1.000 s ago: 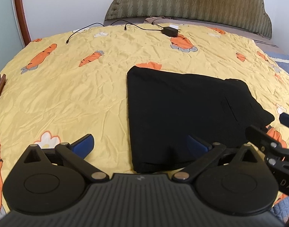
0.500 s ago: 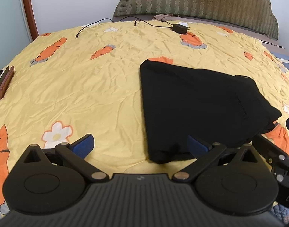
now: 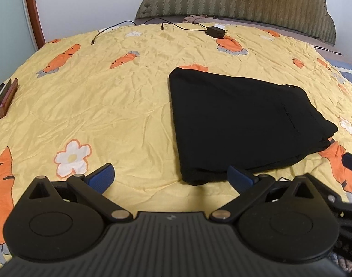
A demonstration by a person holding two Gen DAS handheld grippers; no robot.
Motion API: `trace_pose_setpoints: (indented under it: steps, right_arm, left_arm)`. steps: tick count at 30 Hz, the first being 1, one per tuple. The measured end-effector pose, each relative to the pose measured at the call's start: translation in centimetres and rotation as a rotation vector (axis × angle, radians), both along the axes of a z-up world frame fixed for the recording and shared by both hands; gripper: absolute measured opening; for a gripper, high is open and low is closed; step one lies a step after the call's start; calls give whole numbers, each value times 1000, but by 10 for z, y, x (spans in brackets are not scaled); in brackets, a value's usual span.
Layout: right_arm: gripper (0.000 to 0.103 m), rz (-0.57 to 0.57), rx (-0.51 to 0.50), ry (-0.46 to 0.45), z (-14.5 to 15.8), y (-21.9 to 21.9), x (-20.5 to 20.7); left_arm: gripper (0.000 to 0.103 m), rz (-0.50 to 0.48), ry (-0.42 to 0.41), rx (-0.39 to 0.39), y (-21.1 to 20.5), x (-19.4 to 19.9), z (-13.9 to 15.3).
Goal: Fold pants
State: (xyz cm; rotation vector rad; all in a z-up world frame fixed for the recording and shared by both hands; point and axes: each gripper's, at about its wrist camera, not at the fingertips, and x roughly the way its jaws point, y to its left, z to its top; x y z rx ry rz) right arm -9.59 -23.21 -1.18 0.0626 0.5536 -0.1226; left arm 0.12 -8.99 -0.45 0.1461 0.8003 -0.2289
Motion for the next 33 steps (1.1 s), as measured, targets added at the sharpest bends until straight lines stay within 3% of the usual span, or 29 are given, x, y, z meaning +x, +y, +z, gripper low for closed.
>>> trace_pose_setpoints:
  steps: [21,33]
  right_arm:
    - [86,141,0,18,-13,60,2]
    - [86,155,-18,20,-15,66,2]
  left_arm:
    - [103,167,38,-16,77,1,-15]
    - [103,175,54,-2,79,3,-21]
